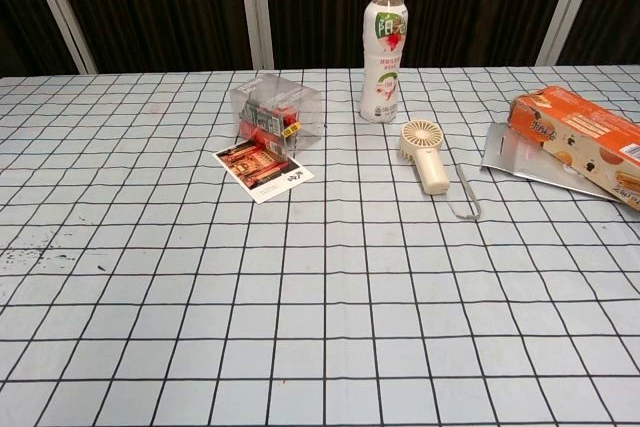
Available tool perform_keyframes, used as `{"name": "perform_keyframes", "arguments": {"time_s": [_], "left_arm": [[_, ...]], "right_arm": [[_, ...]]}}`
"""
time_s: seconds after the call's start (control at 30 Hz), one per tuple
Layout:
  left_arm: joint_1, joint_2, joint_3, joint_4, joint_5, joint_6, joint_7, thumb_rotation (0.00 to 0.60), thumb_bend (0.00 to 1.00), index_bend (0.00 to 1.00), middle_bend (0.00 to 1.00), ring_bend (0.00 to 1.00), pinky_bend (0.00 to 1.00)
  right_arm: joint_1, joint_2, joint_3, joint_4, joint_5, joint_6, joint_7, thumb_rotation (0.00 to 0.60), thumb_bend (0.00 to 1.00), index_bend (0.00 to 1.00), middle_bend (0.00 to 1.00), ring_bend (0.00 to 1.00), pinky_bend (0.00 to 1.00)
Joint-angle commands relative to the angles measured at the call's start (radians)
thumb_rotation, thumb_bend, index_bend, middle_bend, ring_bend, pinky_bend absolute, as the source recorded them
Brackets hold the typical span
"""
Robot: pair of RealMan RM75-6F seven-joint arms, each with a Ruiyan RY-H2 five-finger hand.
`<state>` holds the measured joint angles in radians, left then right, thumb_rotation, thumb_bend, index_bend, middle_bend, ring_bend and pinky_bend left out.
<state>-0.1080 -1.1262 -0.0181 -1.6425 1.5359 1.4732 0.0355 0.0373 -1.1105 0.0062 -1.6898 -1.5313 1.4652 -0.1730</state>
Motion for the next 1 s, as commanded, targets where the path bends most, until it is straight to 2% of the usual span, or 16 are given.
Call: {"name": "perform_keyframes", "arguments": {"time_s": [0.03, 0.4, 0.43, 0.47, 0.53, 0.6, 0.67, 0.77, 0.9, 1.0], "left_arm": [[0.000, 0.000, 0.000, 0.000, 0.000, 0.000, 0.001, 0.600, 0.00, 0.00, 0.00, 0.00, 0.00], [0.004, 0.002, 0.001, -0.004, -0.001, 0.005, -0.005, 0.600, 0.00, 0.00, 0.00, 0.00, 0.00], [0.004, 0.003, 0.000, -0.005, -0.002, 0.003, -0.008, 0.600, 0.00, 0.00, 0.00, 0.00, 0.00], [0.003, 0.004, 0.000, -0.006, -0.004, 0.001, -0.010, 0.600, 0.00, 0.00, 0.00, 0.00, 0.00], [0.001, 0.006, -0.001, -0.008, -0.006, -0.003, -0.015, 0.600, 0.00, 0.00, 0.00, 0.00, 0.00], [0.000, 0.008, -0.001, -0.009, -0.006, -0.004, -0.019, 0.600, 0.00, 0.00, 0.00, 0.00, 0.00], [0.000, 0.009, -0.001, -0.009, -0.005, -0.005, -0.021, 0.600, 0.00, 0.00, 0.00, 0.00, 0.00], [-0.002, 0.011, -0.001, -0.010, -0.007, -0.009, -0.024, 0.600, 0.00, 0.00, 0.00, 0.00, 0.00], [-0.004, 0.016, -0.001, -0.015, -0.015, -0.019, -0.032, 0.600, 0.00, 0.00, 0.00, 0.00, 0.00], [-0.004, 0.022, 0.000, -0.015, -0.017, -0.023, -0.038, 0.600, 0.00, 0.00, 0.00, 0.00, 0.00]], "right_arm": [[0.000, 0.000, 0.000, 0.001, 0.000, 0.000, 0.000, 0.600, 0.38, 0.00, 0.00, 0.00, 0.00], [0.019, -0.009, 0.017, -0.007, -0.007, -0.007, 0.020, 0.600, 0.38, 0.00, 0.00, 0.00, 0.00], [0.026, -0.010, 0.023, -0.013, -0.005, -0.013, 0.023, 0.600, 0.38, 0.00, 0.00, 0.00, 0.02], [0.035, -0.010, 0.029, -0.019, -0.002, -0.021, 0.024, 0.600, 0.38, 0.00, 0.01, 0.03, 0.07], [0.061, -0.011, 0.051, -0.037, 0.007, -0.041, 0.013, 0.600, 0.38, 0.00, 0.10, 0.16, 0.28], [0.096, -0.019, 0.082, -0.055, 0.021, -0.068, -0.004, 0.600, 0.38, 0.00, 0.33, 0.42, 0.53], [0.132, -0.028, 0.109, -0.078, 0.045, -0.105, -0.012, 0.600, 0.38, 0.00, 0.50, 0.59, 0.66], [0.199, -0.049, 0.155, -0.116, 0.113, -0.188, -0.044, 0.600, 0.41, 0.00, 0.69, 0.77, 0.80], [0.287, -0.095, 0.197, -0.124, 0.192, -0.289, -0.112, 0.600, 0.56, 0.00, 0.79, 0.87, 0.87], [0.362, -0.157, 0.224, -0.107, 0.272, -0.361, -0.194, 0.600, 0.65, 0.00, 0.82, 0.90, 0.89]]}}
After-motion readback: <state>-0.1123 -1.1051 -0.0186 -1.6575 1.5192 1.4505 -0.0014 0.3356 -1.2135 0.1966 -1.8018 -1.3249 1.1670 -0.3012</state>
